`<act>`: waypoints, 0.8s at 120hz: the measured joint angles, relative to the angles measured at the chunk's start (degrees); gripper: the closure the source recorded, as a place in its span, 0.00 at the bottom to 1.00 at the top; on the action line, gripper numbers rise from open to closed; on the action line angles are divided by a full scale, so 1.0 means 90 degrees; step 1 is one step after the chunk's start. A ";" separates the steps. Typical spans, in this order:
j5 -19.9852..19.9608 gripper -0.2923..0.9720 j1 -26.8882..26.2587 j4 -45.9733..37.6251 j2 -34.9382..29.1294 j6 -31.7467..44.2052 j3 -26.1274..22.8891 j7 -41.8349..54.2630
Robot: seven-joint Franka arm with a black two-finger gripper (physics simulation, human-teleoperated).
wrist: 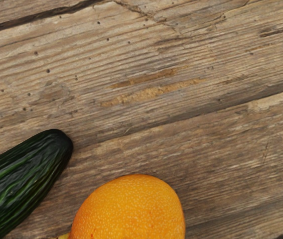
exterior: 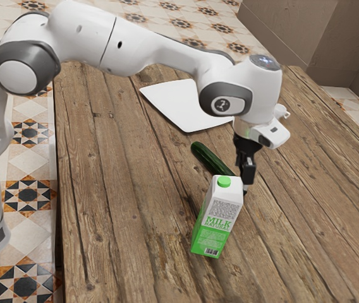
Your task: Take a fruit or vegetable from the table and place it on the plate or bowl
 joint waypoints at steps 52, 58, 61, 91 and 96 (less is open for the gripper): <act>-0.0244 0.23 -0.0135 -0.0245 0.0088 0.0191 0.0232 0.0047; -0.0303 0.23 -0.0132 -0.0246 0.0132 0.0199 0.0236 0.0052; -0.0333 0.23 -0.0129 -0.0248 0.0152 0.0202 0.0237 0.0055; -0.0480 0.23 -0.0093 -0.0318 0.0253 0.0309 0.0313 0.0079; -0.0489 0.23 -0.0099 -0.0348 0.0243 0.0321 0.0323 0.0082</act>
